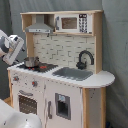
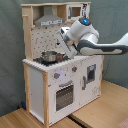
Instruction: Play with the kitchen
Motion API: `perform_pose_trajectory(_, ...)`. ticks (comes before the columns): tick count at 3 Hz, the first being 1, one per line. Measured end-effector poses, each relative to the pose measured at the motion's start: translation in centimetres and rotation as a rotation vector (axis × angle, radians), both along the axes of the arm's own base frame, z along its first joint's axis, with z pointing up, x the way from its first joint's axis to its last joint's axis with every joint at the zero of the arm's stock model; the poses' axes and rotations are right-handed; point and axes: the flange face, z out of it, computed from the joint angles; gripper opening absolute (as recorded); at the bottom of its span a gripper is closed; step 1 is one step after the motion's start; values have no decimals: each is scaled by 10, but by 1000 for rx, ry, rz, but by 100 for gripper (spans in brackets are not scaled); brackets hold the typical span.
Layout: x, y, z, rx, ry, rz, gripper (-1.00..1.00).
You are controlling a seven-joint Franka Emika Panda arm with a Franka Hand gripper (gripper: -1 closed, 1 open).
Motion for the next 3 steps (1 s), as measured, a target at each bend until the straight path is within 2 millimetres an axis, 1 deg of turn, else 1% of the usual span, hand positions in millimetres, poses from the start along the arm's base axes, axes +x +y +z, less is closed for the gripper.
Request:
perform_pose_trajectory(2, 21, -5, -1, 36, 145, -12, 100)
perform_pose_trajectory(3, 31, -8, -8, 45, 230, -20, 100)
